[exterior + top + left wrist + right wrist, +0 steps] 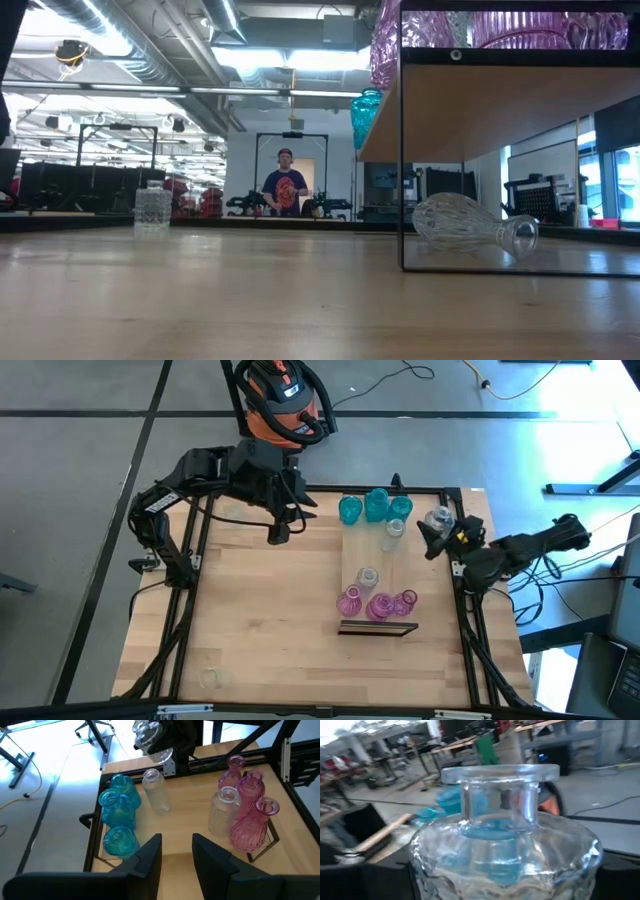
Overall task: Sort vases onto shelf
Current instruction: Put the transparent vase on the shelf aligned with the other transparent vase
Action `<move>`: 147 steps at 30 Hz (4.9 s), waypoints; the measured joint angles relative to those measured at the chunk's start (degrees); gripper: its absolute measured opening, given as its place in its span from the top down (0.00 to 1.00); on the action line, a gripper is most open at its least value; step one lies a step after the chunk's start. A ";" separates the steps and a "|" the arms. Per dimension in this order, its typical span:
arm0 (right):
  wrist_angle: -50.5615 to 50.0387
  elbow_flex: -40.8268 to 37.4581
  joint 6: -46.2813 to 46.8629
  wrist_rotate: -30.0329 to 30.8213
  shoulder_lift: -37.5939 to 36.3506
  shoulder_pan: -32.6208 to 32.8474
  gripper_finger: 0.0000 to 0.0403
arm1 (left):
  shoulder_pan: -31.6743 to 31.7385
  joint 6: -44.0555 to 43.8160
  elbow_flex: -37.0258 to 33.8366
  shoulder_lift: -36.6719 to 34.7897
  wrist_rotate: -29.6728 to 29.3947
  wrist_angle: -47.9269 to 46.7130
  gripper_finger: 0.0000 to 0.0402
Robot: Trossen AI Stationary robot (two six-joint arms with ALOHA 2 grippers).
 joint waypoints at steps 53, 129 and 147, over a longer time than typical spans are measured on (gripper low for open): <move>21.30 -9.83 -21.70 -13.78 11.83 -9.17 0.27 | -0.02 -6.61 0.00 0.00 -4.79 8.22 0.75; -19.67 13.53 6.35 -30.22 9.27 0.53 0.29 | -0.02 -4.92 0.00 0.00 -3.26 6.38 0.75; -20.50 13.47 12.53 -35.90 14.56 0.20 0.97 | 2.58 -2.85 0.07 0.95 -3.12 6.47 0.75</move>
